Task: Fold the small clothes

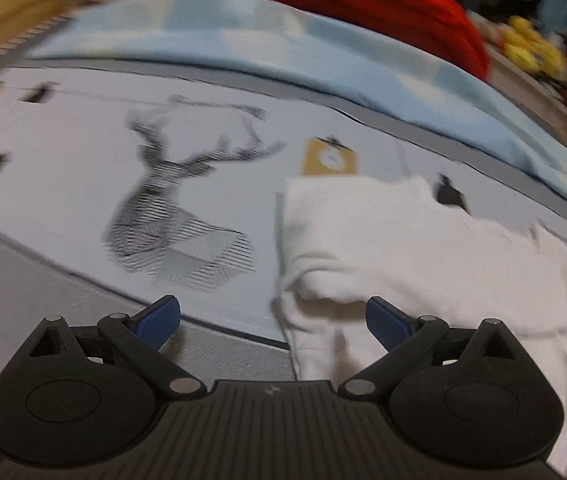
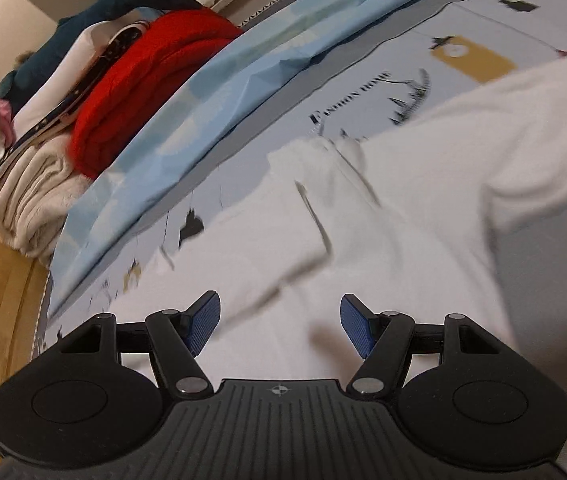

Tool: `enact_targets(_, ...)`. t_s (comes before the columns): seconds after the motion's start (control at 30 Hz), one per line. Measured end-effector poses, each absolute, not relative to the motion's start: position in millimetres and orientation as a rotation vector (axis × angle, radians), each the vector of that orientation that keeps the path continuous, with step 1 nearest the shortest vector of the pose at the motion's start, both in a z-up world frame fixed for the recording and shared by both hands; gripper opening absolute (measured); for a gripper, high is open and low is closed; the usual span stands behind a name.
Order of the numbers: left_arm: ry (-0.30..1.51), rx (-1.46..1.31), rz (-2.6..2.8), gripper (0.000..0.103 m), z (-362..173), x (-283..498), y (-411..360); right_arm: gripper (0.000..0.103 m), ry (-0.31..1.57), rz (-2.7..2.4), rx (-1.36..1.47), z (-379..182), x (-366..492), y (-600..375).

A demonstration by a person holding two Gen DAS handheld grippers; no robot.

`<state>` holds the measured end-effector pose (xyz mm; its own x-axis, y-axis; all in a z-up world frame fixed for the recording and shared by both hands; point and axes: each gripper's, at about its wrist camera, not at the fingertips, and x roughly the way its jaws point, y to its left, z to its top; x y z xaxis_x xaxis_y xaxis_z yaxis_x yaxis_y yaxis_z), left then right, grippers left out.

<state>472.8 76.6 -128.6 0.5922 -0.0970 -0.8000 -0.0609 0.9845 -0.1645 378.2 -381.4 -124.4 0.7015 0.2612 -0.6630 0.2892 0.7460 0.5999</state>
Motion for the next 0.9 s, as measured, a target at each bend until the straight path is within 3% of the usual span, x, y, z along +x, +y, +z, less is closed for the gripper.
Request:
enact_targets(0.3,0.961,-0.082,-0.005,0.1,-167,492,65,0.067,0.92,-0.238,0.649,-166,482,-347)
enact_targets(0.33,0.958,-0.072,0.005,0.094,-166,493,64,0.051,0.921,-0.251,0.608,-161,485,-340)
enact_targets(0.37,0.949,-0.046,0.005,0.071,-164,492,62,0.02,0.925,-0.258,0.577,-157,486,-335)
enact_targets(0.4,0.946,-0.02,-0.016,0.059,-160,493,61,0.005,0.931,-0.259,0.539,-152,487,-331)
enact_targets(0.47,0.943,-0.017,-0.068,0.016,-151,494,59,0.004,0.907,-0.24,0.474,-136,487,-324)
enact_targets(0.6,0.89,0.085,-0.08,0.015,-139,483,54,0.004,0.768,-0.116,0.473,-89,475,-323)
enact_targets(0.7,0.89,0.21,-0.086,0.023,-146,474,54,0.004,0.681,-0.082,0.469,-72,463,-340)
enact_targets(0.77,0.89,0.292,-0.103,0.031,-156,468,51,0.004,0.723,-0.107,0.478,-91,458,-359)
enact_targets(0.9,0.854,0.319,-0.182,0.033,-157,459,53,0.005,0.909,-0.151,0.524,-166,455,-382)
